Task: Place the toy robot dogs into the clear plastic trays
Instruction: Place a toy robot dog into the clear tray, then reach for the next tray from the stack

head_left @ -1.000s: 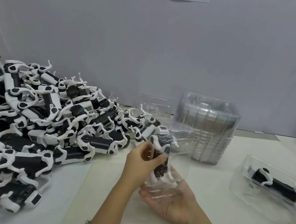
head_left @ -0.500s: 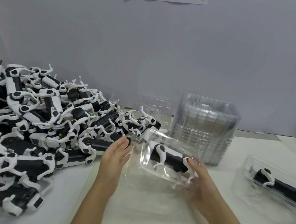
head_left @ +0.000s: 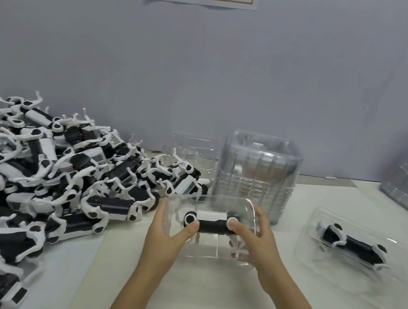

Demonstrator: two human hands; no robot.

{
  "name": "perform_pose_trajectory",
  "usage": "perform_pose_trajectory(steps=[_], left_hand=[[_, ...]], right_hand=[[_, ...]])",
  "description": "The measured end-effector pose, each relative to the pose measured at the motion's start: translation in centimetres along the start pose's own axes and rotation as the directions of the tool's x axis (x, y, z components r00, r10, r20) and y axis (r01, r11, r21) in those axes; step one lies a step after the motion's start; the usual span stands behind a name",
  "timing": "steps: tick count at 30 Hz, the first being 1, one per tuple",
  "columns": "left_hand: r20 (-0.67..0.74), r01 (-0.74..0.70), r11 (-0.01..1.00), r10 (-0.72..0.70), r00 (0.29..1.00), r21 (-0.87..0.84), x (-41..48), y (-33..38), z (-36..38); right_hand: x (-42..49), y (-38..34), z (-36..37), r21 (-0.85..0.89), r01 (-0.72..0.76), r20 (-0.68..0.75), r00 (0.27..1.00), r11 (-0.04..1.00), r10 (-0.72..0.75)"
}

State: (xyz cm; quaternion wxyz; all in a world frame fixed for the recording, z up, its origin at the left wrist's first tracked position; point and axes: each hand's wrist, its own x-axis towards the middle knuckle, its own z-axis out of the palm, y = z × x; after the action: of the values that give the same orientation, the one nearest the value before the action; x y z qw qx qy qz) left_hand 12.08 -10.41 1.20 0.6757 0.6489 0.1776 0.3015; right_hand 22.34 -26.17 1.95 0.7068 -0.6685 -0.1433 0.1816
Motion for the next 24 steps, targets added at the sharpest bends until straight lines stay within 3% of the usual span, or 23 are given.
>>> perform_pose_trajectory(steps=[4, 6, 8, 10, 13, 16, 19, 24], left_hand=[[0.261, 0.098, 0.995, -0.088, 0.961, -0.025, -0.9, 1.8, 2.0], [0.452, 0.068, 0.998, -0.06, 0.89, -0.003, -1.3, 3.2, 3.3], [0.579, -0.027, 0.997, -0.022, 0.815, 0.076, -1.8, 4.8, 4.7], [0.6, -0.133, 0.964, -0.032, 0.799, 0.229, -1.7, 5.8, 6.7], [0.594, -0.245, 0.894, -0.029, 0.804, 0.375, -0.4, 7.0, 11.2], [0.575, -0.232, 0.924, 0.016, 0.818, 0.304, 1.1, 6.8, 16.5], [0.621, -0.212, 0.963, 0.065, 0.781, 0.164, 2.1, 4.8, 20.3], [0.638, -0.064, 0.994, -0.01, 0.77, 0.092, 2.6, 1.1, 22.8]], right_hand=[[-1.4, -1.3, -3.4, -0.006, -0.058, -0.039, 0.998, 0.998, 0.058], [-2.5, -2.5, -5.5, 0.073, -0.033, -0.063, 0.997, 0.997, 0.038], [-3.1, -3.7, -8.2, 0.081, 0.018, -0.186, 0.982, 0.997, -0.003], [-3.7, -5.3, -11.2, 0.034, 0.107, -0.325, 0.941, 0.994, -0.09], [-4.6, -8.1, -15.4, -0.079, 0.178, -0.361, 0.912, 0.981, -0.195], [-4.4, -9.2, -19.2, -0.143, 0.175, -0.36, 0.908, 0.974, -0.216], [-2.9, -8.0, -22.0, -0.251, 0.132, -0.425, 0.875, 0.959, -0.232], [-1.7, -4.7, -23.5, -0.385, -0.02, -0.477, 0.86, 0.923, -0.181]])
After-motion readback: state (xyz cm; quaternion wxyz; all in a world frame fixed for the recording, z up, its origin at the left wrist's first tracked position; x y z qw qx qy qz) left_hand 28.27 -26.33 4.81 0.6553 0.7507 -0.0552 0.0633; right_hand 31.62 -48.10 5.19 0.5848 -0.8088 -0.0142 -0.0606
